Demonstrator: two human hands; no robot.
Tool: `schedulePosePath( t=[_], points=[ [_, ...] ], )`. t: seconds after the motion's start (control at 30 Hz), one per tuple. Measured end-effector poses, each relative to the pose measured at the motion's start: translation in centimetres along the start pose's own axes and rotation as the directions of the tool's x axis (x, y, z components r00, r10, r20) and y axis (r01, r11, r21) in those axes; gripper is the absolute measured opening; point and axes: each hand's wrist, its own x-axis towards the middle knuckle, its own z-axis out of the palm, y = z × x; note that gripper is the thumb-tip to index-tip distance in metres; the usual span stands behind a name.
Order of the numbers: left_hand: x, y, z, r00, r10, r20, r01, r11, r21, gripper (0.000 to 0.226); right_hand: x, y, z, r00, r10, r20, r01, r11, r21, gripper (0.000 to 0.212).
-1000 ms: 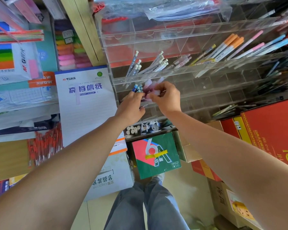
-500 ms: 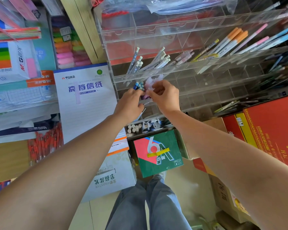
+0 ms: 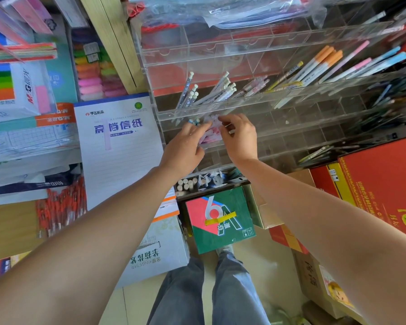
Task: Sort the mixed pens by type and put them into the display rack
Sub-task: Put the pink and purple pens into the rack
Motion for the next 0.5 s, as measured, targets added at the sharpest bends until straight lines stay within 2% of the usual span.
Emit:
schedulePosePath(
  t=[0.17, 0.27, 0.4, 0.5],
  points=[
    [-0.3, 0.4, 0.9, 0.996, -0.031, 0.089, 0.024, 0.996, 0.086, 0.078, 0.1, 1.0, -0.1, 0.99, -0.088, 0.107, 0.089, 0.996, -0.001, 0.025],
    [-0.8, 1.2, 1.3, 0.995, -0.09, 0.048, 0.083, 0.989, 0.124, 0.08, 0.0, 1.2, -0.7, 0.975, -0.134, 0.177, 0.135, 0.991, 0.011, 0.031],
    [-1.6, 3.1, 1.2, 0.974, -0.202, -0.103, 0.215, 0.967, 0.134, 0.067, -0.3, 1.4, -2.2, 0.952, -0.239, 0.19, 0.243, 0.97, 0.002, 0.022],
    [-2.8, 3.9, 0.6, 0.946, -0.248, -0.207, 0.274, 0.955, 0.11, 0.043, -0.8, 0.4, -3.0, 0.92, -0.288, 0.265, 0.288, 0.957, 0.038, 0.013]
  ],
)
